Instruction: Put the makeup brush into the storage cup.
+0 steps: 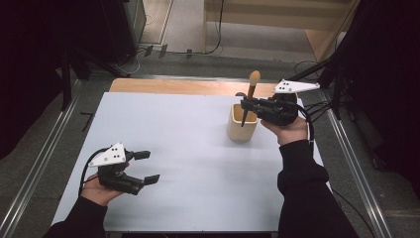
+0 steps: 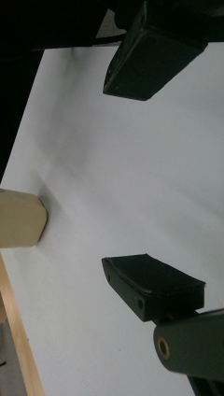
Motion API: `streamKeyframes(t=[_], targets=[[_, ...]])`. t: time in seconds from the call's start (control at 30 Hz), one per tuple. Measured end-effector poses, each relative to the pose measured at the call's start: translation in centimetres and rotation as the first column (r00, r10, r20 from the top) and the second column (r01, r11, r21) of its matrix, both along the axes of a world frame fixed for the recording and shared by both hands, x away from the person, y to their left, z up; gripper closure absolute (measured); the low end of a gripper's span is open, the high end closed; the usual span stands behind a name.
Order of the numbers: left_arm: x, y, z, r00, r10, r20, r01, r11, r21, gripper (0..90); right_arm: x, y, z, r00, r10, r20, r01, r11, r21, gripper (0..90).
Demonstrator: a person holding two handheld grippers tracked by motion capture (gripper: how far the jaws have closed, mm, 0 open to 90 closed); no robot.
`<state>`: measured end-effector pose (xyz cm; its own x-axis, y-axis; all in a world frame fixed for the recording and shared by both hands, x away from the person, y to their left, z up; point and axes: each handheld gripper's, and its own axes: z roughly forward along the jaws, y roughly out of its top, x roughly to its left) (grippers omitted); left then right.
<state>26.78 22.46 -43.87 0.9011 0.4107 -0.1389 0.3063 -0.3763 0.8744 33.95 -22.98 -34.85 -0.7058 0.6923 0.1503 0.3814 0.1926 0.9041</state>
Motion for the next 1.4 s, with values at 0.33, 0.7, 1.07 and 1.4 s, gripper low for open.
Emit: streamKeyframes(t=[0.33,0.7,1.07,1.4], targets=[[0.0,0.0,0.0,1.0000,-0.002,0.000,0.002,1.0000,0.000,15.3,1.7,-0.1,0.4,0.9994,-0.033,-0.006,0.033,0.999,-0.020,78.7],[0.0,0.0,0.0,1.0000,-0.002,0.001,0.002,1.0000,0.000,15.3,3.5,-0.3,-0.7,0.9953,-0.094,-0.023,0.093,0.995,-0.032,78.7],[-0.1,0.0,0.0,1.0000,-0.002,0.001,0.002,1.0000,0.001,15.3,4.5,-0.7,-1.7,0.9896,-0.141,-0.031,0.140,0.990,-0.032,78.7],[-0.1,0.0,0.1,1.0000,-0.004,0.000,0.004,1.0000,-0.003,15.3,4.6,-0.7,-2.9,0.9860,-0.166,-0.015,0.166,0.986,-0.035,78.7]])
